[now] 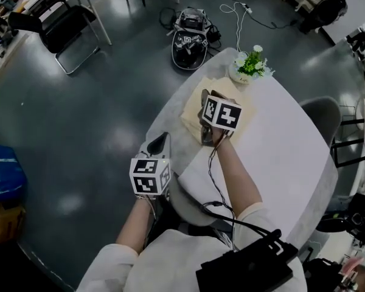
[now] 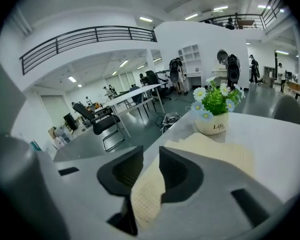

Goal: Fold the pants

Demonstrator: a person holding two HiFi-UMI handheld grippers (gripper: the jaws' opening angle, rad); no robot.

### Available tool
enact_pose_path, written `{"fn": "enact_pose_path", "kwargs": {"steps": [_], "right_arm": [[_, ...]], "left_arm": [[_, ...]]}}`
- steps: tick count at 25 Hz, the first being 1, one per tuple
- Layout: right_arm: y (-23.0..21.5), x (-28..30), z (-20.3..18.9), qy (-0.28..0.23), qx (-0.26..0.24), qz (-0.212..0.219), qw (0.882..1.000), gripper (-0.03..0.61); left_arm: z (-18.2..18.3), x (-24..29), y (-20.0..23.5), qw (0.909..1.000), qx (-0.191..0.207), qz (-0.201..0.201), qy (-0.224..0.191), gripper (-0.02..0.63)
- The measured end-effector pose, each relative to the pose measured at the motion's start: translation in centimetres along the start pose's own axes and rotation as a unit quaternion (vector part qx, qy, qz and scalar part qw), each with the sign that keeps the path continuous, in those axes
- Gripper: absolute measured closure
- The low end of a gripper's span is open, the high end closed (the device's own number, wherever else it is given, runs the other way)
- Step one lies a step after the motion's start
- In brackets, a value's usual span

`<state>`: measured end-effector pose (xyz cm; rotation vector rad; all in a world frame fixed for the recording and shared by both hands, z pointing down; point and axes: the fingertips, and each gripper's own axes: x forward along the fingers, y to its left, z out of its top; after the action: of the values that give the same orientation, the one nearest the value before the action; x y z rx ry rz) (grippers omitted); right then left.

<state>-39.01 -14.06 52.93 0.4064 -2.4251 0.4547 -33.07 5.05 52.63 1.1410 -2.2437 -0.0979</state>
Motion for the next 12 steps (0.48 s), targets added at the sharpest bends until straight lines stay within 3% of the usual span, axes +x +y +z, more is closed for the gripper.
{"fn": "enact_pose_path", "kwargs": {"steps": [12], "right_arm": [[-6.1, -8.4, -1.0, -0.03, -0.002, -0.045, 0.999, 0.538]], "left_arm": [[0.2, -0.6, -5.7, 0.9992, 0.023, -0.03, -0.012, 0.609]]}}
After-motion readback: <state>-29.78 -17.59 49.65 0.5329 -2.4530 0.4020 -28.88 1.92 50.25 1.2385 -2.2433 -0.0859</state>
